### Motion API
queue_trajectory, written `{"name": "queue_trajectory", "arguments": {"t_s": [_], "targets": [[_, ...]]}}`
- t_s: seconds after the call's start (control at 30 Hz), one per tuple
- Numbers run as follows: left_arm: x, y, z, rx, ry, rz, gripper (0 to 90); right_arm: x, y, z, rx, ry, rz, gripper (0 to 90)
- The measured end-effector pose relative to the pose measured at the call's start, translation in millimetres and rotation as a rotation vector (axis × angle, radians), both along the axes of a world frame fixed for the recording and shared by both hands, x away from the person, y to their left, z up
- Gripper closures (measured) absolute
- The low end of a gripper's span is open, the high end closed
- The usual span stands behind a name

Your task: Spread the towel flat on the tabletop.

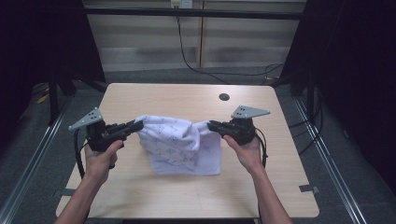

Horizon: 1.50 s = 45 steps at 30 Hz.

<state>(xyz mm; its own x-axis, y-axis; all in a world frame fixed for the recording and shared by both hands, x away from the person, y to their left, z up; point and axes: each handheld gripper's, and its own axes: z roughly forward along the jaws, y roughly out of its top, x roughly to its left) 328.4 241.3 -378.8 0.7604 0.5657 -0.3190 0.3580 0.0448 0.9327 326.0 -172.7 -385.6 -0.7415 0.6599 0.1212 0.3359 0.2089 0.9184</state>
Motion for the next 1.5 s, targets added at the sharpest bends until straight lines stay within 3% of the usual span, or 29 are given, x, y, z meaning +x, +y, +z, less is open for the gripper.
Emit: {"name": "queue_trajectory", "arguments": {"t_s": [0.03, 0.1, 0.2, 0.27, 0.3, 0.33, 0.37, 0.5, 0.53, 0.63, 0.77, 0.83, 0.93, 1.07, 1.17, 1.3, 1.43, 1.47, 1.5], "targets": [[4.6, 1.2, -1.9, -0.011, 0.012, 0.01, 82.5, 4.3, -2.8, -0.2, 0.015, 0.003, -0.011, 84.8], [13.3, -2.6, -8.5, 0.02, 0.014, 0.029, 82.6, 13.7, -6.6, -2.8, 0.009, 0.011, -0.055, 85.0], [34.1, -12.7, -24.0, 0.012, 0.062, 0.045, 80.2, 30.6, -7.1, -15.3, -0.013, 0.043, -0.1, 84.7], [47.1, -19.5, -35.0, 0.053, 0.097, 0.059, 73.2, 43.7, -7.3, -30.6, -0.033, 0.096, -0.129, 80.5], [51.7, -20.3, -40.2, 0.062, 0.128, 0.069, 63.7, 48.6, -8.1, -37.7, -0.041, 0.117, -0.138, 76.8], [53.2, -19.8, -43.8, 0.058, 0.143, 0.082, 57.7, 51.2, -9.8, -44.0, -0.049, 0.134, -0.151, 73.4], [52.9, -17.3, -47.8, 0.052, 0.146, 0.088, 57.4, 51.4, -11.8, -48.0, -0.051, 0.141, -0.16, 71.4], [40.9, -0.9, -58.0, 0.1, 0.157, 0.075, 49.9, 37.7, -24.6, -60.9, -0.057, 0.164, -0.172, 61.9], [37.6, 1.5, -59.9, 0.102, 0.156, 0.07, 49.4, 29.6, -28.0, -63.7, -0.061, 0.168, -0.164, 61.0], [24.5, 7.4, -69.9, 0.169, 0.161, 0.035, 54.2, 6.8, -27.6, -71.1, -0.065, 0.186, -0.104, 62.0], [8.8, 3.3, -90.2, 0.243, 0.17, -0.019, 64.3, -25.4, -6.5, -91.0, -0.131, 0.234, 0.029, 63.5], [6.2, 0.3, -100.2, 0.242, 0.189, -0.046, 66.7, -31.6, 2.7, -99.4, -0.138, 0.263, 0.074, 66.5], [5.0, -2.7, -101.6, 0.252, 0.184, -0.06, 66.3, -34.0, 17.1, -108.7, -0.166, 0.275, 0.12, 66.0], [3.0, -0.4, -101.4, 0.24, 0.182, -0.05, 63.0, -33.5, 30.0, -117.8, -0.178, 0.266, 0.164, 58.9], [2.3, 4.8, -101.7, 0.229, 0.186, -0.004, 61.2, -34.6, 36.1, -121.4, -0.199, 0.252, 0.168, 54.5], [2.8, 11.8, -101.7, 0.219, 0.189, 0.013, 60.9, -38.7, 40.3, -122.4, -0.242, 0.198, 0.169, 53.0], [3.9, 14.5, -101.5, 0.201, 0.192, 0.027, 60.8, -45.2, 44.7, -123.7, -0.308, 0.112, 0.172, 54.5], [3.9, 14.5, -101.5, 0.202, 0.192, 0.028, 60.8, -46.4, 45.3, -123.5, -0.307, 0.114, 0.172, 56.2], [3.7, 14.3, -101.4, 0.202, 0.192, 0.028, 60.7, -46.9, 45.1, -123.4, -0.307, 0.116, 0.171, 63.4]]}}
